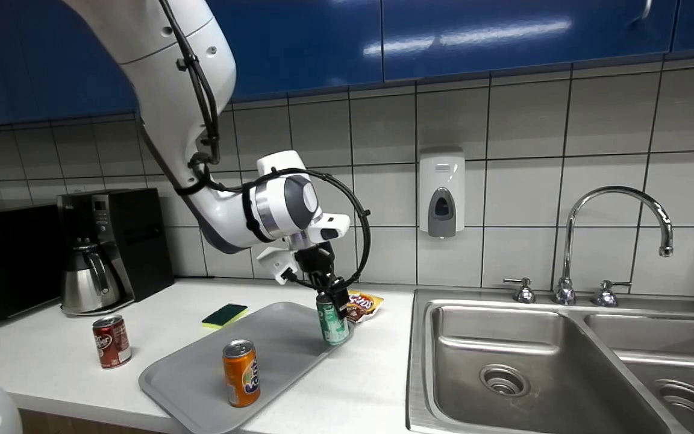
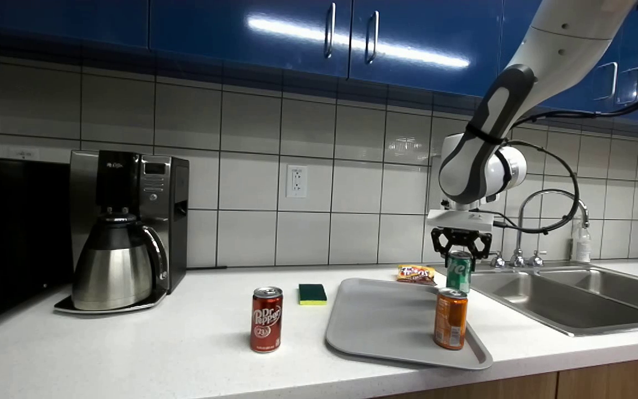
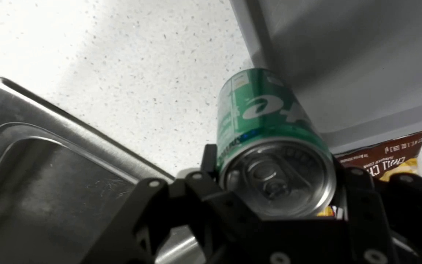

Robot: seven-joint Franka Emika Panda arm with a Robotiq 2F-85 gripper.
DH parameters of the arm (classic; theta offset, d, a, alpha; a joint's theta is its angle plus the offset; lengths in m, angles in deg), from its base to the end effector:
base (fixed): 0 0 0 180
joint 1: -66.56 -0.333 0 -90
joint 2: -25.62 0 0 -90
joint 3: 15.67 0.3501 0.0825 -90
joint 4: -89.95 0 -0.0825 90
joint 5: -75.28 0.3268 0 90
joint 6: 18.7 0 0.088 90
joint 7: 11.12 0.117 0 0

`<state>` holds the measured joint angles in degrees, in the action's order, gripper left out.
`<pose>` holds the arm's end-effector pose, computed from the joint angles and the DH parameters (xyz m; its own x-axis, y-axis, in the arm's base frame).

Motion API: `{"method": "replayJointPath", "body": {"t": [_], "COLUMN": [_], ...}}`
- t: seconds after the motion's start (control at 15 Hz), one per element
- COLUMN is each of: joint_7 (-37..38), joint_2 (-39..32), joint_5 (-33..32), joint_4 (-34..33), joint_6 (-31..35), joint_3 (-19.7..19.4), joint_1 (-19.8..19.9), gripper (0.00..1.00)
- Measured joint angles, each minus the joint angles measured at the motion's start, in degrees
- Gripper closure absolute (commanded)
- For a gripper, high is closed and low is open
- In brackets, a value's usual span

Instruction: Pick up the green sprite can and put it on the counter to the left of the gray tray, pick up the brown dr pepper can and put it on the counter to the right of the gray tray, pick up the orange fanta can and put it on the counter to the right of the gray tray

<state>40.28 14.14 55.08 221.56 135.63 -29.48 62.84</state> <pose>0.5146 -0.0782 0.3517 0.6971 -0.6545 0.2927 -0.6927 -0.7202 0.0393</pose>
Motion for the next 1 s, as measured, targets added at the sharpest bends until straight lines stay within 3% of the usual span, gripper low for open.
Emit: {"method": "replayJointPath", "body": {"t": [1.0], "joint_7": [2.8], "joint_2": [-4.5], "joint_5": [0.1], "joint_4": [-2.4], "joint_6": [0.0], "joint_3": [-2.9], "joint_1": [0.8], "gripper": [0.62]}}
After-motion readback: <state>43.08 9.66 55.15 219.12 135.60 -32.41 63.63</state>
